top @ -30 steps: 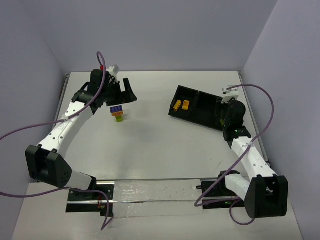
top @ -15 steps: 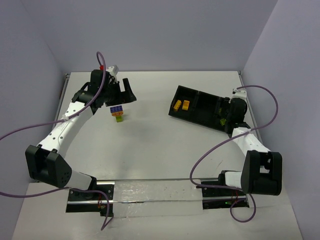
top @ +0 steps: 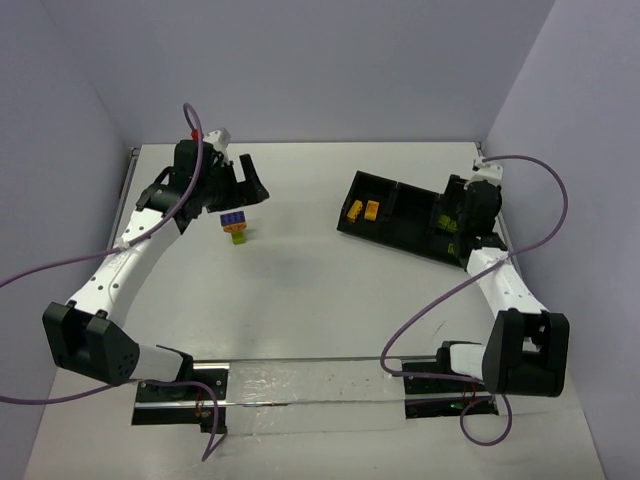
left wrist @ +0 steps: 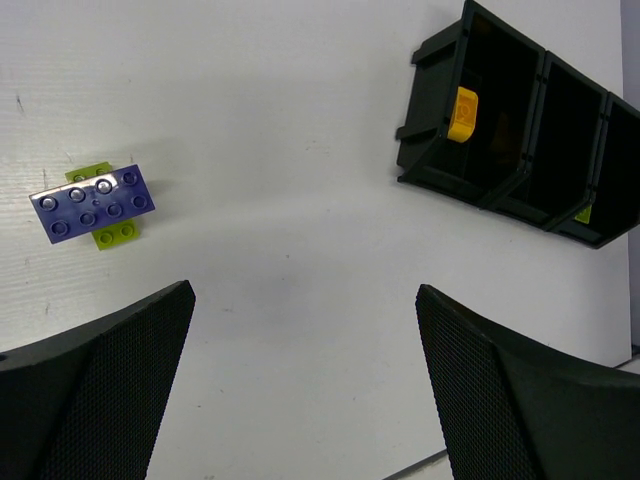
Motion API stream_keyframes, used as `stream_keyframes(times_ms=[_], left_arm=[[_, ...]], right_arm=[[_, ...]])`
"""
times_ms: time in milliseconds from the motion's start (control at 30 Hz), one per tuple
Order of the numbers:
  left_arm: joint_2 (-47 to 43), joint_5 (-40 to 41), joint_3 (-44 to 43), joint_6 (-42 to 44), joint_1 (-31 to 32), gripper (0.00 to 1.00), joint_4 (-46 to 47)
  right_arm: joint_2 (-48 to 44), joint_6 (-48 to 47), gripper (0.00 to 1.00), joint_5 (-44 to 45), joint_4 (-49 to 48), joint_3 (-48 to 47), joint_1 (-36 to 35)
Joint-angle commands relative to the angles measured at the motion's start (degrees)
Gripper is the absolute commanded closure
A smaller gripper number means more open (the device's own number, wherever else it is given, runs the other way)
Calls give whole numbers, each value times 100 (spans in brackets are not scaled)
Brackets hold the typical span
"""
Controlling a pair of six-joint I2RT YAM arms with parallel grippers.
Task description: Sort the legos into containers by color
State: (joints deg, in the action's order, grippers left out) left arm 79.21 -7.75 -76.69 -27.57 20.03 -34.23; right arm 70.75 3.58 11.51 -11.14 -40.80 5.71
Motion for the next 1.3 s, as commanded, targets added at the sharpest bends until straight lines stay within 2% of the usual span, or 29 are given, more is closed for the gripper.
stream_keyframes(times_ms=[0, 100, 167, 233, 467, 667, 867, 1267], left_arm=[[-224, 309, -19, -94, -12, 1, 31], [-196, 449, 27, -144, -17, 1, 4], [-138, 652, 84, -308, -17, 1, -53], [-61, 963, 141, -458, -17, 1, -146], [243, 1649, 174, -1274, -43, 1, -450], [688, 2488, -55, -2436, -151, 2, -977], [1419, 2609, -657, -1435, -175, 1, -1113], [2100, 2698, -879, -703, -175, 1, -1134]], right_arm=[[-456, -15, 29, -670, 491, -1115, -396], [-176, 388, 30, -965, 1753, -2025, -579], [138, 479, 30, -1021, 2512, -2729, -1029], [307, 569, 29, -437, 2924, -3120, -1645], [119, 1800, 21, -132, 2632, -2885, -2261], [529, 1642, 21, -464, 3422, -3266, -2519], [485, 1583, 20, -423, 3495, -3117, -2708], [546, 1620, 20, -579, 3505, -3186, -2776]])
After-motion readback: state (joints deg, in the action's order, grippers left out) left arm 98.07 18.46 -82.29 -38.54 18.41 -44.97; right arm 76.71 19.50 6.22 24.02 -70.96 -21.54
